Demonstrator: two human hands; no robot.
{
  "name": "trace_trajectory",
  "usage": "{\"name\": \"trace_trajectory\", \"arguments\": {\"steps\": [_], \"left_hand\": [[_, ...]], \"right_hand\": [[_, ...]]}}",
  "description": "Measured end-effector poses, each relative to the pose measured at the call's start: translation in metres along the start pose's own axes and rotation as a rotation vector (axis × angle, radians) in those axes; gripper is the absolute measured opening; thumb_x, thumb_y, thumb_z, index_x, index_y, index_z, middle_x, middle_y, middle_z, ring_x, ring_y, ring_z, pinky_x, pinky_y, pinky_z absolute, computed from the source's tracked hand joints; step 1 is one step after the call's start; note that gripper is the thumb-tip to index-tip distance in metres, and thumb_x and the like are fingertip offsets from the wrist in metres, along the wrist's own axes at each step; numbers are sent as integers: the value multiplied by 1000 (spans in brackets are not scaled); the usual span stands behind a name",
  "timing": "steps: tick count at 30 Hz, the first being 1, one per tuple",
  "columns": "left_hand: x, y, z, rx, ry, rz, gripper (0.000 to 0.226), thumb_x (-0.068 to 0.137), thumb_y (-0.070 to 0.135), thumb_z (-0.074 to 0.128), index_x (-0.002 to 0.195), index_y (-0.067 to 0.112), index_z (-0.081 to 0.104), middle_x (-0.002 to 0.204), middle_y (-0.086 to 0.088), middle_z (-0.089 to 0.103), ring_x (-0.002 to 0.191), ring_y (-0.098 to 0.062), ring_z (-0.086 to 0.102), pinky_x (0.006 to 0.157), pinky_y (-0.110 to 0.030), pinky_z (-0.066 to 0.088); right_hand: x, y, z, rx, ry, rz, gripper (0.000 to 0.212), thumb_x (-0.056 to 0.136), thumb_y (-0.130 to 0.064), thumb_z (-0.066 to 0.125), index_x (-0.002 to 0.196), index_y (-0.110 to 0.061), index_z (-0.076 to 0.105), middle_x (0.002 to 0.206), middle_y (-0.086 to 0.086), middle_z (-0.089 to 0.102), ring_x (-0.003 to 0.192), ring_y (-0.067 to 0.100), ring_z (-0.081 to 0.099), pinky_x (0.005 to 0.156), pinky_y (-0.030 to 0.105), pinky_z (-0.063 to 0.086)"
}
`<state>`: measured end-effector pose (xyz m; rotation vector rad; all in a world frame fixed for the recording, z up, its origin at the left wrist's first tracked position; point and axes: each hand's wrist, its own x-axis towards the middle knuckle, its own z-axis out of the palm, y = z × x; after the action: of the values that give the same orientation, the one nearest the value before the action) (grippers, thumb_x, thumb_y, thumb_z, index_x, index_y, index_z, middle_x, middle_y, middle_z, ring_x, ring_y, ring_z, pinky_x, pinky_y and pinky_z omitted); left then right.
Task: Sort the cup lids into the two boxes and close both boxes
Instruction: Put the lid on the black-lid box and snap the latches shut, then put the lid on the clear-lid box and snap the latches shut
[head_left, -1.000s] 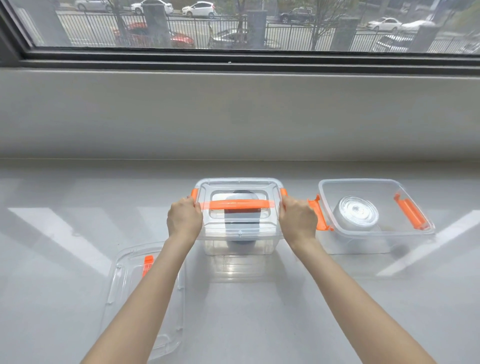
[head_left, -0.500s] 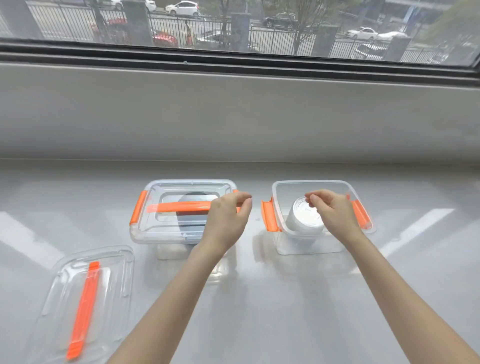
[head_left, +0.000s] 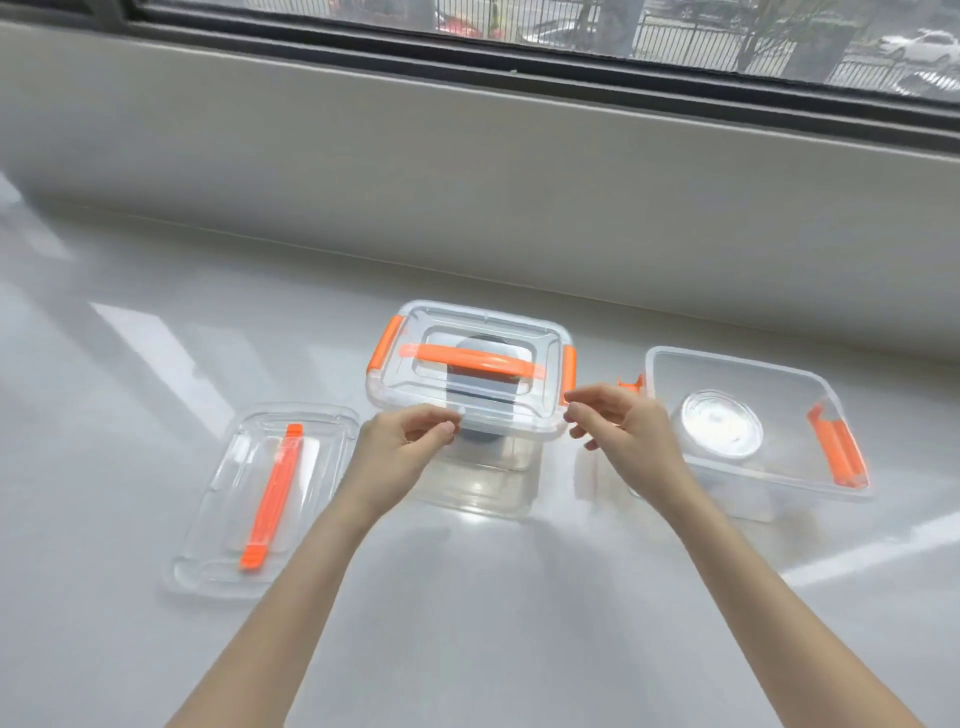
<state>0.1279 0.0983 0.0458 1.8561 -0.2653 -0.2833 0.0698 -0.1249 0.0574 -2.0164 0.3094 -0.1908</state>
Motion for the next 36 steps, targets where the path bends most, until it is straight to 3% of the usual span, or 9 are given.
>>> {"name": "trace_trajectory", "arguments": {"steps": [5, 10, 19, 24, 25, 26, 27, 30, 36], "left_hand": [[-12, -38, -56, 56, 170, -110, 17, 85, 7, 59, 88, 17, 72, 79, 11, 68, 71, 5, 66, 70, -1, 46], [-24, -77, -107, 258, 342, -264, 23, 85, 10, 57, 104, 10, 69, 109, -5, 69, 105, -20, 61, 88, -23, 45], [-30, -137, -150, 456, 177, -530, 51, 91, 17, 46, 140, 5, 36, 153, -15, 26, 143, -28, 23, 116, -36, 20], [-29, -141, -155, 400, 257, -528, 48, 90, 10, 46, 137, 1, 40, 145, -17, 42, 135, -29, 37, 110, -34, 27], [-28, -139, -155, 387, 283, -541, 48, 90, 10, 46, 136, 1, 40, 143, -18, 44, 133, -31, 39, 108, -35, 29], [-27, -138, -156, 373, 305, -549, 48, 90, 10, 46, 137, 1, 39, 141, -19, 46, 132, -32, 40, 107, -36, 31], [-27, -135, -157, 356, 330, -556, 48, 90, 11, 46, 137, 1, 39, 140, -20, 46, 131, -32, 41, 106, -36, 32], [-23, -124, -161, 270, 436, -554, 47, 90, 10, 43, 136, 1, 40, 137, -21, 50, 129, -33, 43, 104, -37, 34], [-4, -79, -158, 42, 584, -456, 45, 87, 13, 41, 131, 11, 49, 98, -1, 56, 115, -28, 53, 103, -40, 41]], "right_hand": [[-6, -25, 72, 5, -111, -37, 24, 84, -10, 61, 77, -33, 64, 74, 4, 69, 65, 14, 66, 66, 31, 54], [-8, -31, 152, -1, -283, 68, 11, 86, -13, 58, 87, -18, 67, 76, 5, 67, 65, 14, 65, 64, 35, 56], [-6, -6, 250, 32, -352, 449, 31, 85, -12, 53, 113, 0, 55, 77, 9, 61, 68, 24, 58, 75, 43, 54], [-4, -6, 260, 167, -264, 582, 28, 82, -5, 56, 107, 9, 55, 77, 14, 51, 67, 25, 50, 57, 32, 44], [-3, -4, 260, 188, -278, 592, 41, 82, -4, 56, 102, 26, 37, 75, 13, 44, 65, 23, 45, 55, 30, 40], [-3, -8, 260, 193, -294, 580, 20, 82, -4, 56, 75, -12, 39, 73, 12, 41, 62, 22, 41, 53, 29, 38], [-2, -10, 259, 225, -291, 578, 10, 83, -5, 56, 75, 0, 59, 71, 11, 43, 60, 22, 42, 52, 27, 39], [1, -24, 248, 294, -281, 513, 24, 85, -8, 57, 106, 2, 62, 89, 9, 59, 67, 16, 56, 56, 22, 51], [3, -67, 189, 547, -331, 244, 17, 84, -1, 60, 99, -9, 58, 88, 8, 60, 80, 19, 62, 75, 28, 59]]}}
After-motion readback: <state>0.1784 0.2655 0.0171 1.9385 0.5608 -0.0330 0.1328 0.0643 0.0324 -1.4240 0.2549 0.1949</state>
